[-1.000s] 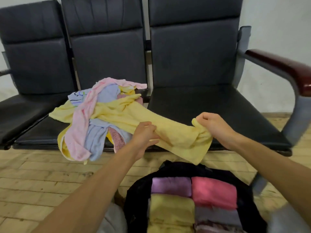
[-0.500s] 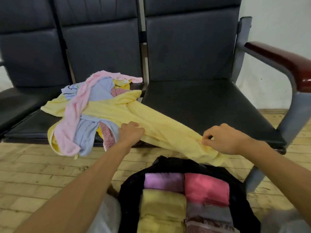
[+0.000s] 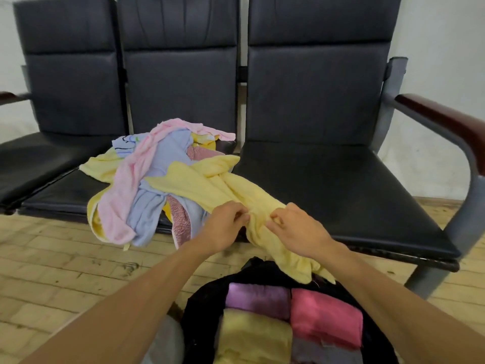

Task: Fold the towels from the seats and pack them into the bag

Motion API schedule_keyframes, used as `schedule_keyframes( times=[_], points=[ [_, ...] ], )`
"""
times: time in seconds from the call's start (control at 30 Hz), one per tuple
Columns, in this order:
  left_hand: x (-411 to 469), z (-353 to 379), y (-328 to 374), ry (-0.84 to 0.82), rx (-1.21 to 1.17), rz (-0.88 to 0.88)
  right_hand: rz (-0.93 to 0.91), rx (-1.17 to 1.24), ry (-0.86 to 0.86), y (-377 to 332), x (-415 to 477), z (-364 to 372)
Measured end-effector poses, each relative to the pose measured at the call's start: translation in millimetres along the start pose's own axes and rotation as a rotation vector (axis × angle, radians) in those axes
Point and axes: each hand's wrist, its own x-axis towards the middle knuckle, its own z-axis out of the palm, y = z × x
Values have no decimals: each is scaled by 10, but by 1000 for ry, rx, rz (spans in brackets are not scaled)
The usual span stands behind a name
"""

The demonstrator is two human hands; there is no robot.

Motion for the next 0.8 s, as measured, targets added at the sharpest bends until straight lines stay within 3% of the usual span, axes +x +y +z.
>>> schedule_keyframes(
  times=[0.23, 0.33, 0.47, 0.57, 0.7, 0.8],
  points=[
    [-95, 8, 67, -42, -114, -31, -48, -121, 142, -46, 49, 129],
    [-87, -45, 21, -34, -201, -158, -23, -122, 172, -55, 55, 58],
    [-59, -110, -53, 16, -393, -368, 161, -108, 137, 64, 60, -105],
    [-44, -116, -158, 93, -239, -361, 169, -29, 176, 166, 46, -128],
    [-47, -109, -313, 228, -45, -443, -83, -10, 116, 130, 33, -63],
    [-68, -81, -307, 253, 18, -503, -47, -38, 88, 87, 89, 20]
  ],
)
